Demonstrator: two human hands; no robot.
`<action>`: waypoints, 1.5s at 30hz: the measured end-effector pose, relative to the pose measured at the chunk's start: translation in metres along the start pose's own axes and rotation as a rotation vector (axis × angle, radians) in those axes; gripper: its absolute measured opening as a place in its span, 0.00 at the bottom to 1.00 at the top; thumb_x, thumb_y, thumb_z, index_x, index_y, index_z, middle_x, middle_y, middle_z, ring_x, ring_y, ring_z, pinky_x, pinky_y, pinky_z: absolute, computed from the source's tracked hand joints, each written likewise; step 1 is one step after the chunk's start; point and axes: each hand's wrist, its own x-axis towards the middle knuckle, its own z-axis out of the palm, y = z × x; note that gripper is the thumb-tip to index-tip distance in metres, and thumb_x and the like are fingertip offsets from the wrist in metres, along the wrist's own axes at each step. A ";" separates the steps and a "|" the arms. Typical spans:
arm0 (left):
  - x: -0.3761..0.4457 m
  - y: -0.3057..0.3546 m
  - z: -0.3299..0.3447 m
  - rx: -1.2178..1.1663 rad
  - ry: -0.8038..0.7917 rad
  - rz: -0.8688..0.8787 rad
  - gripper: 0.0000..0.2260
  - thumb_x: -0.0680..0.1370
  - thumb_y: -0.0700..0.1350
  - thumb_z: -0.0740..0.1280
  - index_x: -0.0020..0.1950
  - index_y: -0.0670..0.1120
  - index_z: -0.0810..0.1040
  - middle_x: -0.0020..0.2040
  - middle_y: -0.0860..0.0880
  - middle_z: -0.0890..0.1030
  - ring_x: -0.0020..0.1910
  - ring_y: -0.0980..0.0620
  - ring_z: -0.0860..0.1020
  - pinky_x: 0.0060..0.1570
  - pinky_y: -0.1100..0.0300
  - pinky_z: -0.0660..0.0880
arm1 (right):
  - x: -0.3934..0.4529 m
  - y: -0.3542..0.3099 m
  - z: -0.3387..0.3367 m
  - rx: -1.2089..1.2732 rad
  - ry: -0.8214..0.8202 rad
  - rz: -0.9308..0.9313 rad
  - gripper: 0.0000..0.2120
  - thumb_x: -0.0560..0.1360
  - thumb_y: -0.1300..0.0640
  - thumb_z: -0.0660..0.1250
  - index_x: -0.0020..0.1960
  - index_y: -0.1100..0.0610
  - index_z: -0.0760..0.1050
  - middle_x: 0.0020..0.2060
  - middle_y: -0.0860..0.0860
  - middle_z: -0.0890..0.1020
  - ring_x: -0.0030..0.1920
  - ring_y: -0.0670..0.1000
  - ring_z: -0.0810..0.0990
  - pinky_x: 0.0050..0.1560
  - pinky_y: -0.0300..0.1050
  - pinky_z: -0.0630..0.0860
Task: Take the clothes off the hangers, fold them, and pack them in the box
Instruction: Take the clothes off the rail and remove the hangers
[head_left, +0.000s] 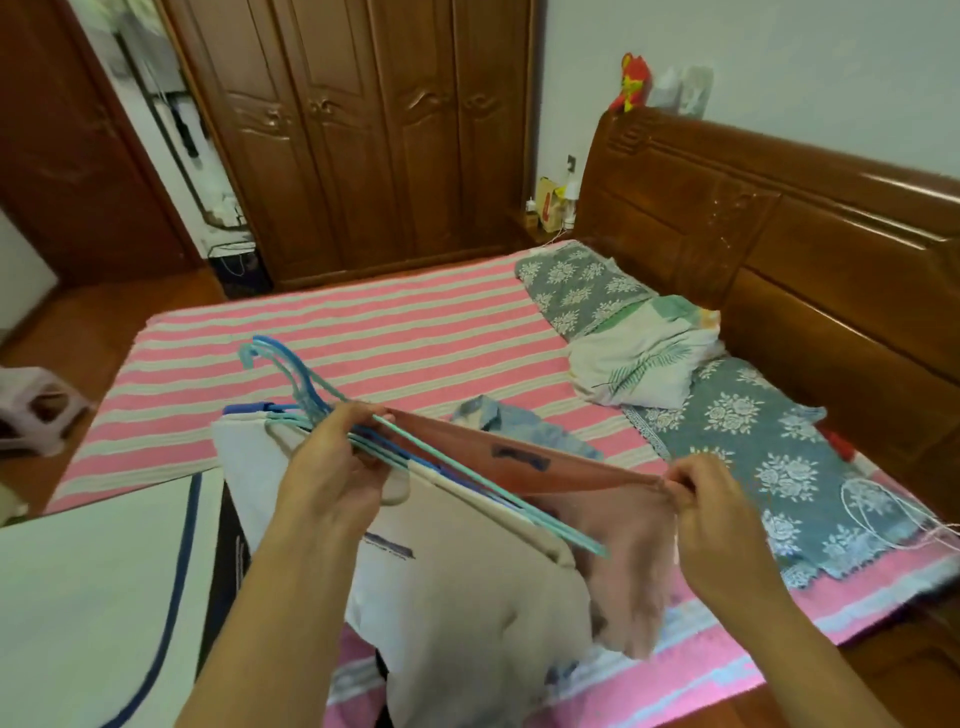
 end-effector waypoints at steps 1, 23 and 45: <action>0.004 -0.003 -0.006 0.051 -0.028 -0.018 0.10 0.78 0.35 0.63 0.37 0.43 0.76 0.31 0.48 0.78 0.32 0.52 0.78 0.39 0.60 0.77 | 0.004 0.005 0.002 0.017 -0.017 0.026 0.07 0.79 0.62 0.61 0.44 0.53 0.72 0.40 0.44 0.75 0.41 0.49 0.72 0.41 0.35 0.65; 0.010 0.073 -0.056 0.995 -0.345 -0.203 0.04 0.80 0.36 0.69 0.49 0.40 0.73 0.33 0.46 0.66 0.30 0.50 0.63 0.32 0.57 0.63 | 0.076 -0.081 0.192 0.126 -0.871 -0.187 0.36 0.79 0.50 0.68 0.81 0.43 0.52 0.75 0.45 0.62 0.71 0.49 0.68 0.69 0.50 0.70; 0.012 0.131 -0.022 0.837 -0.145 0.044 0.06 0.83 0.40 0.65 0.46 0.44 0.72 0.29 0.51 0.63 0.25 0.54 0.58 0.25 0.62 0.59 | 0.126 -0.158 0.126 0.299 -0.764 0.168 0.15 0.84 0.51 0.60 0.68 0.53 0.71 0.60 0.50 0.77 0.47 0.51 0.85 0.50 0.53 0.83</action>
